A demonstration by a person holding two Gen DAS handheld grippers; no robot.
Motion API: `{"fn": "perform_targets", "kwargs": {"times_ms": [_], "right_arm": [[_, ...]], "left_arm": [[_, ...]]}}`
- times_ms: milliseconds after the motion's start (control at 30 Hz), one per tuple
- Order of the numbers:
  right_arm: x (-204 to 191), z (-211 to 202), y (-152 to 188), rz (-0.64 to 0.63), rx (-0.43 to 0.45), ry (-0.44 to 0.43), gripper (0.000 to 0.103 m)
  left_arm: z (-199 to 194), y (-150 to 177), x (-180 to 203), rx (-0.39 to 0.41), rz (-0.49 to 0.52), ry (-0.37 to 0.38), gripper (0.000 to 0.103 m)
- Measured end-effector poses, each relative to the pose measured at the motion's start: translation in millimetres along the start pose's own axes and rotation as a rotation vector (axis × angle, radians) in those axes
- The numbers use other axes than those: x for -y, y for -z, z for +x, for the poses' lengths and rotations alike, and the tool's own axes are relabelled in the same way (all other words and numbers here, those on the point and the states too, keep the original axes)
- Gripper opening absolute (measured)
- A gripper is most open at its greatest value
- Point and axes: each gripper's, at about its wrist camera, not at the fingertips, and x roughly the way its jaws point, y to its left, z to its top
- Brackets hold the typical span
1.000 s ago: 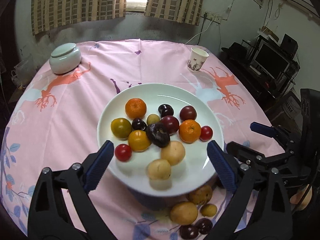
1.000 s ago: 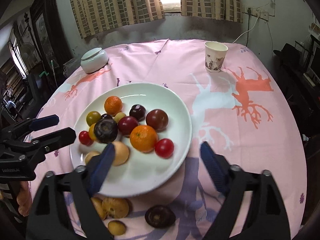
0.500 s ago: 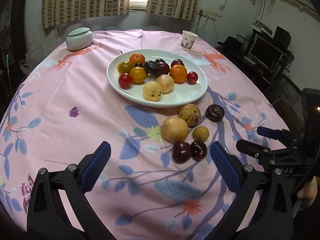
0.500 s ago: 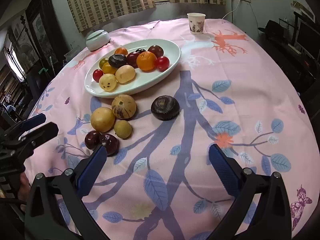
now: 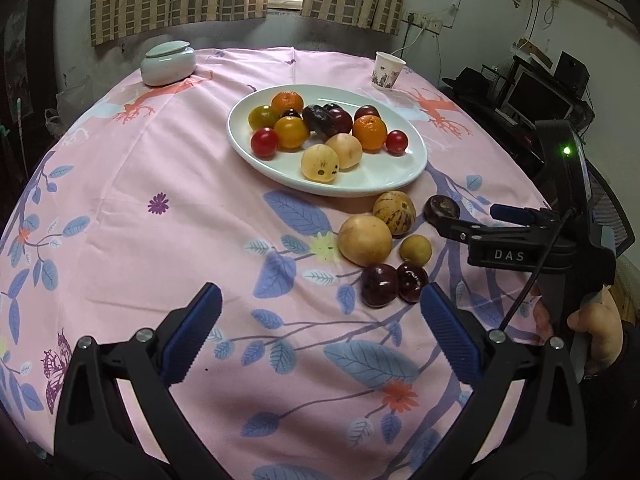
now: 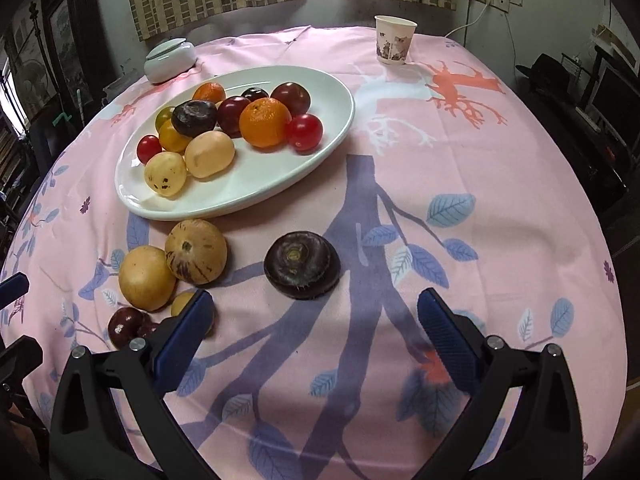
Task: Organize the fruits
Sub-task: 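Grasp a dark plum with the left tool while the right tool grasps a large dark fruit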
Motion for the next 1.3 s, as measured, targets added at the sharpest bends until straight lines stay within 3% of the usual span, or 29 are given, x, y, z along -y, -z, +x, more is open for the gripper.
{"fn": "perform_targets", "kwargs": {"times_ms": [167,200,233,367,500,633,733,867,1067,1100,1133,1233,1300], "right_arm": [[-3,18,-8,-0.024,-0.014,0.038,0.101],[-2,21,-9,-0.023,-0.016,0.039,0.093],[-1,24,-9,-0.025,-0.028,0.036,0.077],[-3,21,-7,-0.033,-0.027,0.0,0.047],[2,-2,4,0.009,-0.021,-0.076,0.046],[5,-29,26,0.01,0.004,-0.079,0.046],[11,-31,44,0.037,-0.026,-0.104,0.046],[18,-25,54,0.06,-0.024,-0.11,0.046],[17,-25,54,0.057,-0.014,-0.108,0.049],[18,-25,54,0.067,-0.016,-0.118,0.052],[18,-24,53,0.069,-0.02,-0.138,0.06],[14,-24,54,0.078,-0.007,-0.12,0.061],[8,-24,56,0.055,0.012,-0.082,0.06]], "left_arm": [[10,3,1,-0.036,0.004,-0.006,0.101],[11,3,1,-0.039,0.005,-0.008,0.101],[13,3,1,-0.043,0.005,-0.008,0.101],[21,3,3,-0.069,0.001,-0.005,0.101],[29,3,6,-0.081,0.002,-0.003,0.101],[39,5,12,-0.091,0.009,0.0,0.101],[49,6,19,-0.095,0.043,-0.049,0.1],[64,7,27,-0.148,0.084,-0.035,0.095],[69,1,28,-0.147,0.089,0.006,0.095],[68,1,28,-0.142,0.085,0.008,0.092],[66,1,28,-0.129,0.082,0.016,0.08],[61,2,33,-0.118,0.085,0.083,0.044],[59,5,42,-0.111,0.121,0.084,0.037]]}}
